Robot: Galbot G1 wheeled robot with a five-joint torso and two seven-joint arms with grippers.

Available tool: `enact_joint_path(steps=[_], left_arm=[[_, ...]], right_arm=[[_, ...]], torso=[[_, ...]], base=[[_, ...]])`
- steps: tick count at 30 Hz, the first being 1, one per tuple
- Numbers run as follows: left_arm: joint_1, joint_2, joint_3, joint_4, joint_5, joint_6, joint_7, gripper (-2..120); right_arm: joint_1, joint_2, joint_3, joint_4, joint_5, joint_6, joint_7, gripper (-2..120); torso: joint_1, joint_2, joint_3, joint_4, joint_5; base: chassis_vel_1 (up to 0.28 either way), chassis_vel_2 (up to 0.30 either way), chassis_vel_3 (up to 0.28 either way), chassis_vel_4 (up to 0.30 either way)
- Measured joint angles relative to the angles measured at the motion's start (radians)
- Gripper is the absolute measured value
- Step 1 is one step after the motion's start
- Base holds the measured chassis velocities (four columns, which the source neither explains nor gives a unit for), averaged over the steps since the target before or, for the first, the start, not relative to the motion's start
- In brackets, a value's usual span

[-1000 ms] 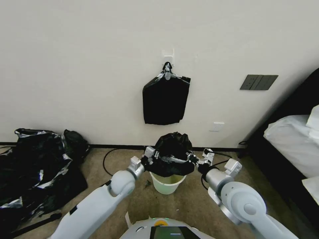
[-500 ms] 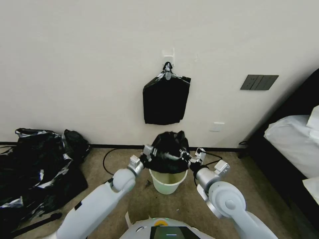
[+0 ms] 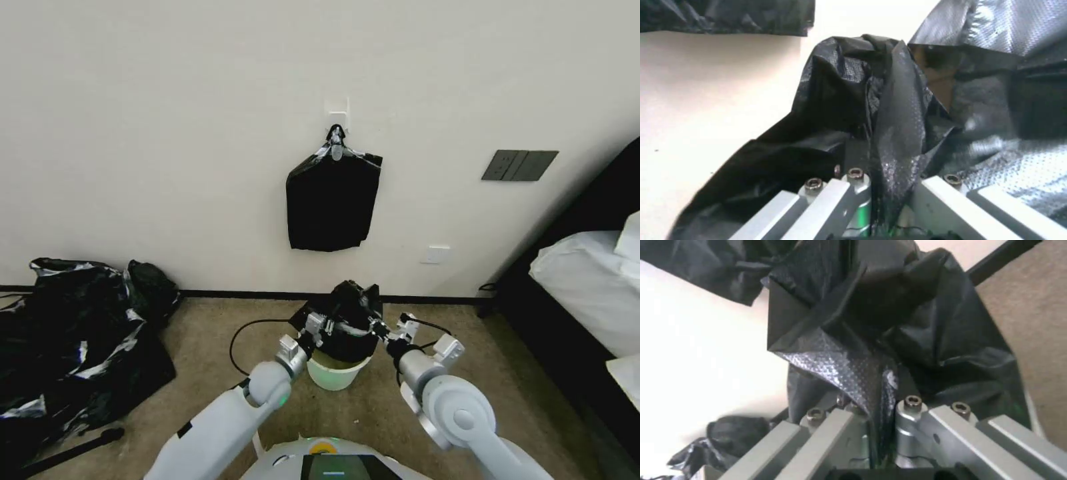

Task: Place a trash bag onto the trash bin.

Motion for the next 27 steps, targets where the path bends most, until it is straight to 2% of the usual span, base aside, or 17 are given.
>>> enact_joint_path(steps=[2,5,6,10,11,13,18,22,27], left_arm=[[0.002,-0.003,0.001,0.002,0.0,0.0,-0.007,0],[0.044,-0.006,-0.024,-0.022,-0.003,0.007,-0.064,0],[0.044,-0.006,-0.024,-0.022,-0.003,0.007,-0.064,0],[0.146,0.024,-0.102,-0.099,-0.004,0.023,-0.128,0],[0.146,0.024,-0.102,-0.099,-0.004,0.023,-0.128,0],[0.209,0.054,-0.146,-0.153,0.004,0.037,-0.15,0],[0.312,0.086,-0.195,-0.231,0.011,0.06,-0.188,0],[0.407,0.087,-0.221,-0.267,0.015,0.064,-0.226,0],[0.468,0.078,-0.238,-0.278,0.015,0.064,-0.243,0]], right_arm=[[-0.01,-0.009,0.002,0.004,0.004,0.0,0.003,0],[-0.037,-0.014,-0.002,0.018,0.007,-0.001,0.006,0],[-0.037,-0.014,-0.002,0.018,0.007,-0.001,0.006,0],[-0.061,-0.017,-0.006,0.025,-0.001,-0.006,0.031,0],[-0.061,-0.017,-0.006,0.025,-0.001,-0.006,0.031,0],[-0.065,-0.029,-0.007,0.033,-0.003,-0.004,0.075,0],[-0.069,-0.044,-0.017,0.07,0.004,0.007,0.153,0],[-0.101,-0.052,-0.022,0.116,0.046,0.013,0.22,0],[-0.132,-0.05,-0.031,0.119,0.063,0.012,0.241,0]], torso=[[0.0,0.0,0.0,0.0,0.0],[0.0,0.0,0.0,-0.0001,-0.0001],[0.0,0.0,0.0,-0.0001,-0.0001],[0.0,0.0,0.0,0.0002,-0.0001],[0.0,0.0,0.0,0.0002,-0.0001],[0.0,0.0,0.0,0.0003,-0.0001],[0.0,0.0,0.0,0.0001,-0.0001],[0.0,0.0,0.0,0.0001,-0.0003],[0.0,0.0,0.0,0.0,-0.0001]], base=[[0.0,0.0,0.0,0.0],[0.0,0.0,0.0,0.0],[0.0,0.0,0.0,0.0],[0.0,0.0,0.0,0.0],[0.0,0.0,0.0,0.0],[0.0,0.0,0.0,0.0],[0.0,0.0,0.0,0.0],[0.0,0.0,0.0,0.0],[0.0,0.0,0.0,0.0]])
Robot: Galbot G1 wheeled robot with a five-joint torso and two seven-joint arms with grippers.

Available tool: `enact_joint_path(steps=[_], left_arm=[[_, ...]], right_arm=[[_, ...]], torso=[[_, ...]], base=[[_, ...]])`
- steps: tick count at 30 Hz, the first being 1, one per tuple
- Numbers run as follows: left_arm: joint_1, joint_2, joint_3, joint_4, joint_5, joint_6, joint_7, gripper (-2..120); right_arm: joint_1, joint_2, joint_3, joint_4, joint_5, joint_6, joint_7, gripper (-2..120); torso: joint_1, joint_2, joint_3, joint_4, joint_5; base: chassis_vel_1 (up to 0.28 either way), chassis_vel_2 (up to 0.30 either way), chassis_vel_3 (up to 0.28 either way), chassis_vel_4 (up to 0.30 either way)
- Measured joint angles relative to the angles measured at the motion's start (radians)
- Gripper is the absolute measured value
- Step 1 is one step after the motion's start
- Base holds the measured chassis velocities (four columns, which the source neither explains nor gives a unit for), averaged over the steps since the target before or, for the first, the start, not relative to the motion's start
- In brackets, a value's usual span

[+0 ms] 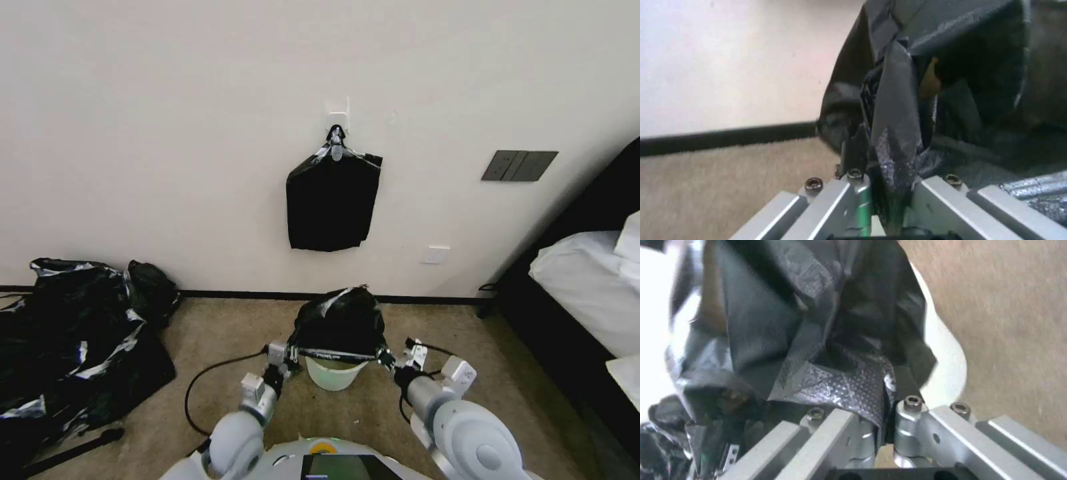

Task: Place a trash bag onto the trash bin.

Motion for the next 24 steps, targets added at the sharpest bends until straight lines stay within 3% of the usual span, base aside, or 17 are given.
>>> enact_joint_path(steps=[11,24], left_arm=[[0.088,-0.023,-0.024,0.01,-0.006,0.0,-0.047,0],[0.004,-0.089,0.023,0.157,-0.004,-0.012,-0.044,0]], right_arm=[[-0.017,0.022,0.009,-0.046,0.157,0.009,0.121,0],[0.085,0.075,-0.013,-0.229,0.207,0.004,0.129,0]], torso=[[0.0,0.0,0.0,0.0001,0.0],[0.0,0.0,0.0,0.0001,0.0001]], base=[[0.0,0.0,0.0,0.0],[0.0,0.0,0.0,0.0]])
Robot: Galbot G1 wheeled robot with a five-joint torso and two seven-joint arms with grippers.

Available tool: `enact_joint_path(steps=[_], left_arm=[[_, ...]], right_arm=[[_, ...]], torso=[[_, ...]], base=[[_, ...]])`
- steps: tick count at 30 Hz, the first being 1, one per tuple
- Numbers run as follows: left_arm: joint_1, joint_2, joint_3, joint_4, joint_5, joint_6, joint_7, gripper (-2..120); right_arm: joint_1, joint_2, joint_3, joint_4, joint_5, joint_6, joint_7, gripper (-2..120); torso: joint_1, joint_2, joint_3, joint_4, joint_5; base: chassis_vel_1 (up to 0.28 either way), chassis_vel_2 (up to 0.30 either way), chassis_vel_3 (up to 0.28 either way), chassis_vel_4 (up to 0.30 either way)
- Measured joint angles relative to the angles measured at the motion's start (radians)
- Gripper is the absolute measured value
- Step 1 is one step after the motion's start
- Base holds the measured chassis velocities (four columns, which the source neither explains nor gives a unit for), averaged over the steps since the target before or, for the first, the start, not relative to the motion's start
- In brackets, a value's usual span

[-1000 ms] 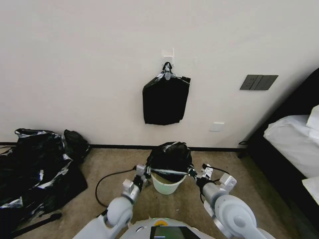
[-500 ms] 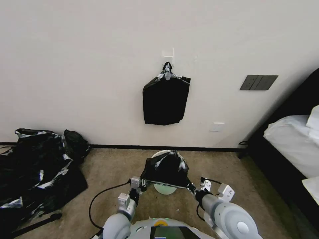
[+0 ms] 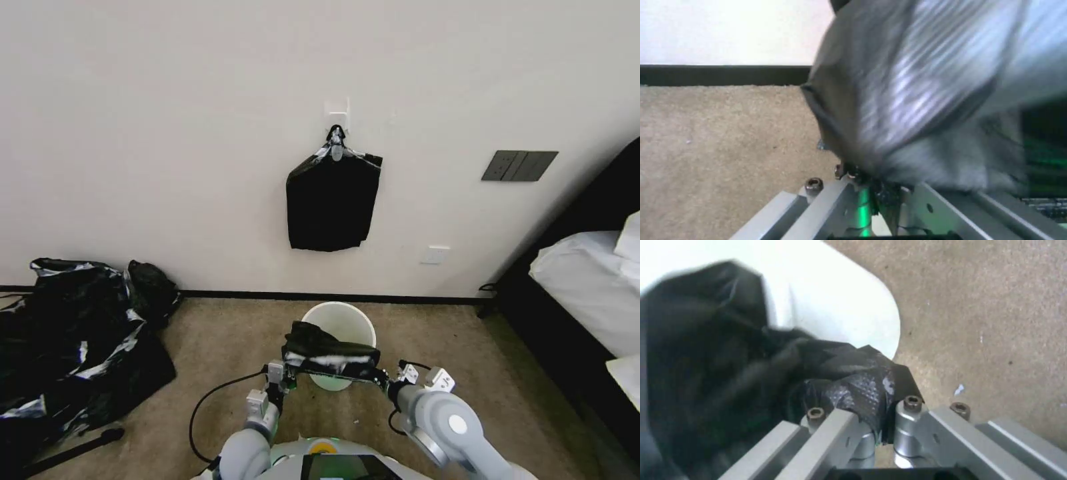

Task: Place a trash bag onto the trash bin.

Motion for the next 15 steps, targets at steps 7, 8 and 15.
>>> enact_joint_path(steps=[7,8,15], left_arm=[[-0.059,-0.01,0.014,0.041,0.01,-0.003,0.023,0],[-0.059,-0.01,0.014,0.041,0.01,-0.003,0.023,0],[-0.024,-0.014,0.023,0.028,0.066,-0.016,0.023,0]], right_arm=[[0.037,0.001,0.006,-0.036,0.002,-0.007,-0.023,0],[0.037,0.001,0.006,-0.036,0.002,-0.007,-0.023,0],[0.009,-0.007,0.01,-0.012,-0.005,-0.008,-0.017,0]], torso=[[0.0,0.0,0.0,-0.0001,-0.0001],[0.0,0.0,0.0,-0.0001,-0.0001],[0.0,0.0,0.0,0.0,0.0]], base=[[0.0,0.0,0.0,0.0],[0.0,0.0,0.0,0.0],[0.0,0.0,0.0,0.0]])
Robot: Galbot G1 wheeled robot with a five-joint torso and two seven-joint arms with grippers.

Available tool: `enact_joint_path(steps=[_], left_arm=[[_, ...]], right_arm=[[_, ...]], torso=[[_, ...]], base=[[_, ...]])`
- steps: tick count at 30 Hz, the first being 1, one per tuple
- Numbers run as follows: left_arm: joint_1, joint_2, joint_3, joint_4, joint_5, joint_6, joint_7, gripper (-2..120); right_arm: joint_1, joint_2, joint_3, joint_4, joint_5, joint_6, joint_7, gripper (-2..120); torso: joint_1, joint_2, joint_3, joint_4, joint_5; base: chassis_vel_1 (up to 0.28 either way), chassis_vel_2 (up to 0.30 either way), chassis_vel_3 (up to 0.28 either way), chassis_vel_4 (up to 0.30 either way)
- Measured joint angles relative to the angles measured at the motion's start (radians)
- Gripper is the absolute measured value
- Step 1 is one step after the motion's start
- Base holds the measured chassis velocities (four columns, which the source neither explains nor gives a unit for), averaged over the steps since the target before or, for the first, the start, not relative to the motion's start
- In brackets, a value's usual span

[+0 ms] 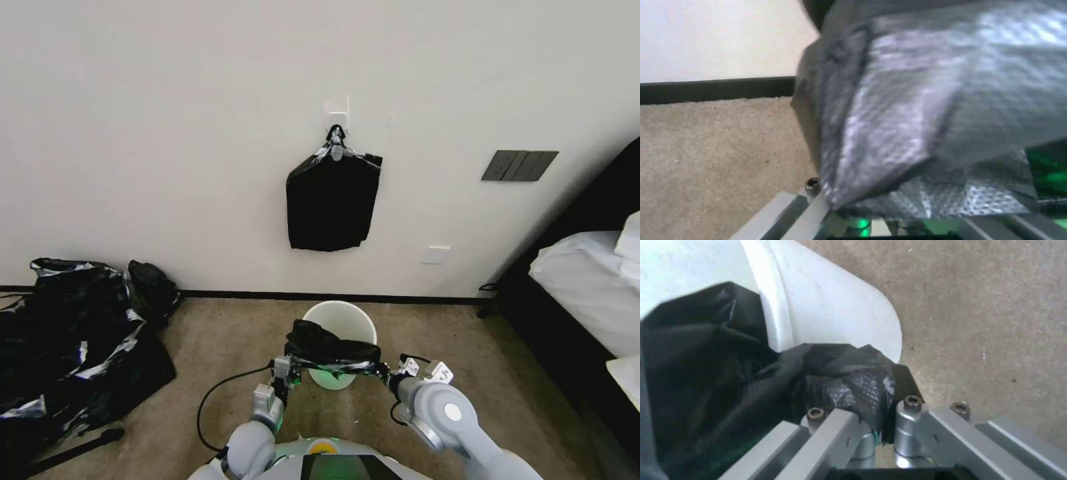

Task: Place a trash bag onto the trash bin.

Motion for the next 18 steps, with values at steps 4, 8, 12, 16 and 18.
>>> enact_joint_path(steps=[4,8,12,16,18], left_arm=[[0.032,-0.002,0.0,-0.024,0.052,-0.012,-0.001,0],[0.06,0.008,-0.009,-0.051,0.094,-0.023,-0.001,0],[0.073,0.019,-0.017,-0.077,0.111,-0.028,0.0,0],[0.068,0.024,-0.025,-0.089,0.112,-0.03,0.003,0],[0.05,0.02,-0.031,-0.078,0.112,-0.035,0.006,0]], right_arm=[[-0.025,-0.009,-0.001,0.039,-0.021,0.001,0.019,0],[-0.042,-0.02,-0.001,0.098,-0.032,0.007,0.066,0],[-0.057,-0.032,0.002,0.158,-0.057,0.01,0.09,0],[-0.056,-0.039,0.011,0.181,-0.12,0.008,0.073,0],[-0.046,-0.036,0.012,0.174,-0.14,0.005,0.063,0]], torso=[[0.0,0.0,0.0,-0.0001,0.0],[0.0,0.0,0.0,-0.0001,0.0],[0.0,0.0,0.0,-0.0001,-0.0001],[0.0,0.0,0.0,0.0,0.0],[0.0,0.0,0.0,0.0,-0.0001]], base=[[0.0,0.0,0.0,0.0],[0.0,0.0,0.0,0.0],[0.0,0.0,0.0,0.0],[0.0,0.0,0.0,0.0],[0.0,0.0,0.0,0.0]])
